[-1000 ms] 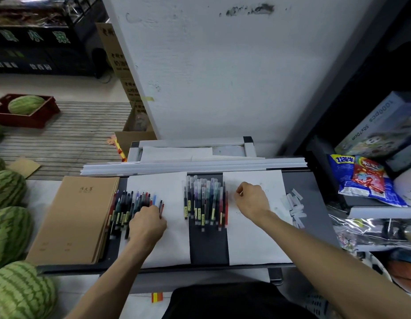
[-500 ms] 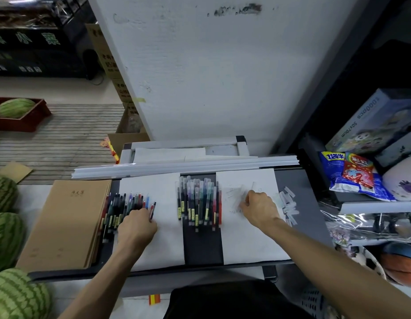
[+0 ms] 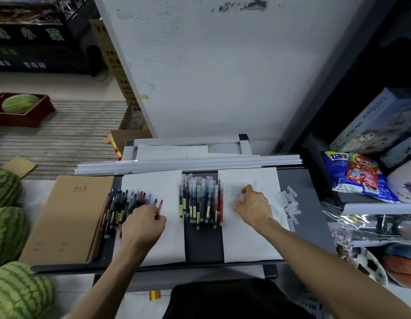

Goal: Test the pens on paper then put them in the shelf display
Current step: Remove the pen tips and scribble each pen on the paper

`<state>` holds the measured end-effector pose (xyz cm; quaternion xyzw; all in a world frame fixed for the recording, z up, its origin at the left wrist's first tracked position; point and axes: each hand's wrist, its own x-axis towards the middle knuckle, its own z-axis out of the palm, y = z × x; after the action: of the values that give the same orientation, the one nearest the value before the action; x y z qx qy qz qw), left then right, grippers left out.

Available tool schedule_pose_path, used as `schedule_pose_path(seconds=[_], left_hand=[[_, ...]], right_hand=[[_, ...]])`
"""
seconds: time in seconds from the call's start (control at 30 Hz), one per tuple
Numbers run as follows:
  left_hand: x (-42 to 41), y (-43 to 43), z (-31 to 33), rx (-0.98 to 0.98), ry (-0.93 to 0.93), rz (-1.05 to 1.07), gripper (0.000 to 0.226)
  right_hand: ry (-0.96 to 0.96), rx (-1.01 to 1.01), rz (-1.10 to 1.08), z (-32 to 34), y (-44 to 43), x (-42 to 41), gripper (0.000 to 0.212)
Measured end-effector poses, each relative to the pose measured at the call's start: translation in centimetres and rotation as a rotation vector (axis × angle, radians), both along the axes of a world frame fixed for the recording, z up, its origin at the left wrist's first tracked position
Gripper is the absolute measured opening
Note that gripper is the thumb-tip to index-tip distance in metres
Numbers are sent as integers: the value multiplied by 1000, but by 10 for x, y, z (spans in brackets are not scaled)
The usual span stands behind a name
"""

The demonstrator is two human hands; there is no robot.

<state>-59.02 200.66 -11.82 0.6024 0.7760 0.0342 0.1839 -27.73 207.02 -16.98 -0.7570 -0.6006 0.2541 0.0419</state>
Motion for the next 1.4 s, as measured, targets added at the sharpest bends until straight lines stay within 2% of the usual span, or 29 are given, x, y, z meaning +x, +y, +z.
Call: schedule_pose_path(seconds=[0.13, 0.27, 0.33, 0.4, 0.5, 0.63, 0.77, 1.0, 1.17, 1.4], left_hand=[[17, -2, 21, 51, -171, -82, 14], [35, -10, 45, 7, -564, -189, 24], [44, -15, 57, -28, -685, -212, 24], [50, -19, 70, -27, -751, -241, 25], [59, -23, 91, 10, -827, -266, 25], [67, -27, 115, 109, -862, -330, 24], [71, -30, 126, 152, -851, -358, 30], [72, -34, 128, 186, -795, -376, 27], [71, -35, 130, 206, -774, -365, 25], [76, -41, 134, 215, -772, -374, 25]], right_hand=[[291, -6, -235, 11, -3, 3, 33], [822, -26, -361, 49, -22, -2, 9], [1068, -31, -366, 75, -34, -9, 3], [1258, -42, -357, 102, -45, -15, 6], [1461, -71, -337, 137, -56, -22, 23], [1633, -65, -313, 172, -65, -27, 12], [1697, -35, -327, 185, -71, -29, 9], [1552, 100, -260, 181, -79, -35, 6], [1560, 217, -311, 181, -75, -29, 7], [1485, 169, -212, 170, -88, -39, 16]])
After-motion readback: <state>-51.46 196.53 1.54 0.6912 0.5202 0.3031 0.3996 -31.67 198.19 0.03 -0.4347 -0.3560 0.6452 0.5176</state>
